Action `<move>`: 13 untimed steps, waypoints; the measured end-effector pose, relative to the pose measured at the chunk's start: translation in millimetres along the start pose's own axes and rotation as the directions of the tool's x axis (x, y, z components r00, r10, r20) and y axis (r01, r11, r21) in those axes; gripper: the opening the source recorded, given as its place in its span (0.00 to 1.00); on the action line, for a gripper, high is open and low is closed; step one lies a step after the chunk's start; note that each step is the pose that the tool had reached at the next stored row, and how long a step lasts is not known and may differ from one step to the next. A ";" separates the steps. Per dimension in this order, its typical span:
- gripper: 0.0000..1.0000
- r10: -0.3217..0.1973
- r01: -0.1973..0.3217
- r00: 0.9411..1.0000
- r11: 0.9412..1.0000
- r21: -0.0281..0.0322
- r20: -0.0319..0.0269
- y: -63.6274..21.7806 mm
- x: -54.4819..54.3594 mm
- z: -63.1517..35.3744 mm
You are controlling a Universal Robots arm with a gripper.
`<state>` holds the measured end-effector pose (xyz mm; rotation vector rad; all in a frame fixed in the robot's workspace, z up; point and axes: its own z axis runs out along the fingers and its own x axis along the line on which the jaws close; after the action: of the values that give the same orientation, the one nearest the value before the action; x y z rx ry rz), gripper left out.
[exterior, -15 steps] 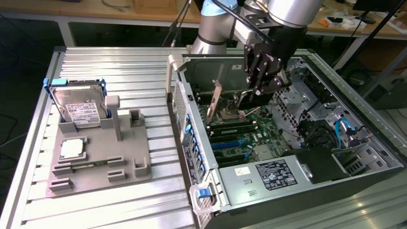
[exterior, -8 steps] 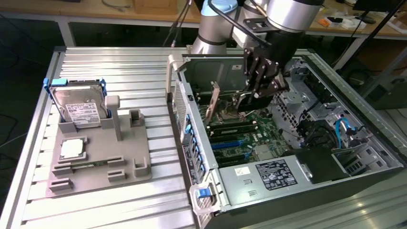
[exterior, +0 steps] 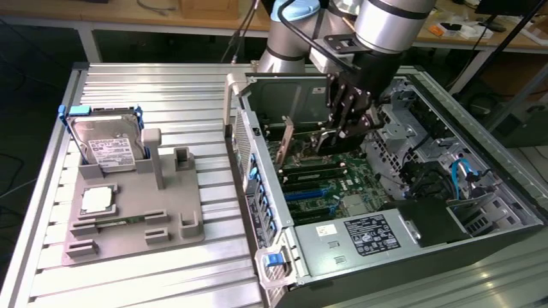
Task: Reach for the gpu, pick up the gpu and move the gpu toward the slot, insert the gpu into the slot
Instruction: 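Insert the gpu into the slot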
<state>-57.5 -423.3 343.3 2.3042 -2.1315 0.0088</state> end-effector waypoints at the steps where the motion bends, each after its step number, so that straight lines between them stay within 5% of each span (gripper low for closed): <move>1: 0.27 0.003 -0.003 1.000 1.000 0.000 -0.001 0.1 0.3 1.4; 13: 0.27 0.032 -0.032 0.999 0.999 0.001 -0.007 0.8 9.3 11.0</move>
<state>-57.5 -432.7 332.4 2.2668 -2.1654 0.0184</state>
